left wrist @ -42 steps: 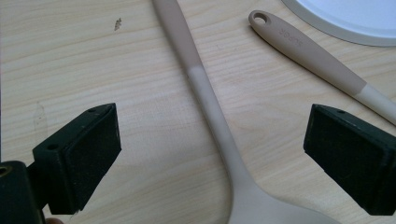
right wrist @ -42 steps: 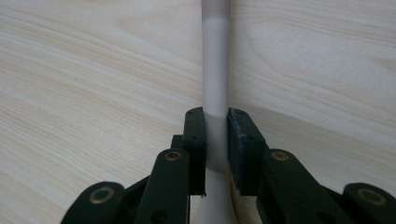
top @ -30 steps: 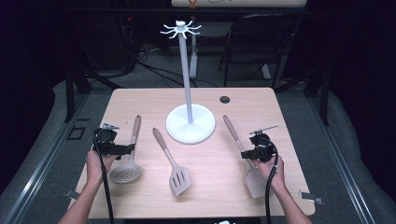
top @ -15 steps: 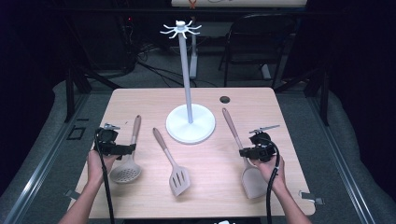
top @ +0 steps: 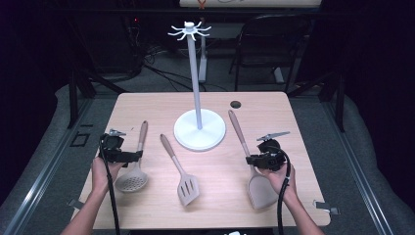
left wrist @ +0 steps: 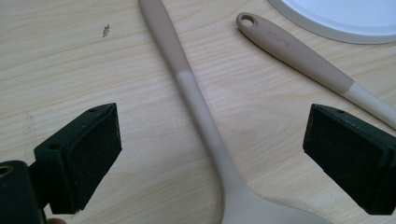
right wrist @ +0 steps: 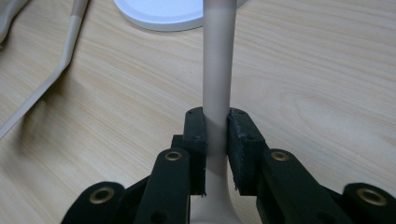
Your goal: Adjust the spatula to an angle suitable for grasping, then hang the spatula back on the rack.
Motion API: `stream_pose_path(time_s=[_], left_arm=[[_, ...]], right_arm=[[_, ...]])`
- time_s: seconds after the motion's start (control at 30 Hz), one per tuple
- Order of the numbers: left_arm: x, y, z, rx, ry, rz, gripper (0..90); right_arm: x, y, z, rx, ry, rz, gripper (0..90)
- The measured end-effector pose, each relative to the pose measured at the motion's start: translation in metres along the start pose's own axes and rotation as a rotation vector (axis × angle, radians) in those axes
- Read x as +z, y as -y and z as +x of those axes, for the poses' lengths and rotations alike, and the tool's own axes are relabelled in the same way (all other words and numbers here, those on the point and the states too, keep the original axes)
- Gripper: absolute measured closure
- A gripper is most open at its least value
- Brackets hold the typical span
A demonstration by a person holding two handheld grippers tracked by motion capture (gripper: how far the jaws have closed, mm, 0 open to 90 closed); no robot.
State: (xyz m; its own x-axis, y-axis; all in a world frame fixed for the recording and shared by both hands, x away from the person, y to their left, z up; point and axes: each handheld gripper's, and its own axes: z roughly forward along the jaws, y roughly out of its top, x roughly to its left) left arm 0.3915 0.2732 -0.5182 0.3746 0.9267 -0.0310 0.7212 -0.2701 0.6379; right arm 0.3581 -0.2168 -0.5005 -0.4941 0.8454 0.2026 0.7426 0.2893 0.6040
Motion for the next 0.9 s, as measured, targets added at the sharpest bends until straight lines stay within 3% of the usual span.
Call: stream_pose_path(time_s=[0.33, 0.53, 0.73, 0.9], left_arm=[[-0.007, -0.005, -0.007, -0.004, 0.028, -0.031, 3.4], [-0.012, -0.012, -0.024, 0.022, 0.057, -0.062, 2.4], [-0.015, -0.020, -0.045, 0.037, 0.118, -0.094, 1.8], [-0.012, -0.025, -0.061, 0.066, 0.155, -0.093, 0.8]], right_arm=[[-0.004, -0.002, 0.012, -0.029, -0.022, -0.023, 78.7], [-0.006, -0.004, 0.017, -0.045, -0.024, -0.036, 78.7], [-0.006, -0.005, 0.026, -0.069, -0.038, -0.046, 78.7], [-0.005, -0.007, 0.034, -0.090, -0.052, -0.046, 78.7]])
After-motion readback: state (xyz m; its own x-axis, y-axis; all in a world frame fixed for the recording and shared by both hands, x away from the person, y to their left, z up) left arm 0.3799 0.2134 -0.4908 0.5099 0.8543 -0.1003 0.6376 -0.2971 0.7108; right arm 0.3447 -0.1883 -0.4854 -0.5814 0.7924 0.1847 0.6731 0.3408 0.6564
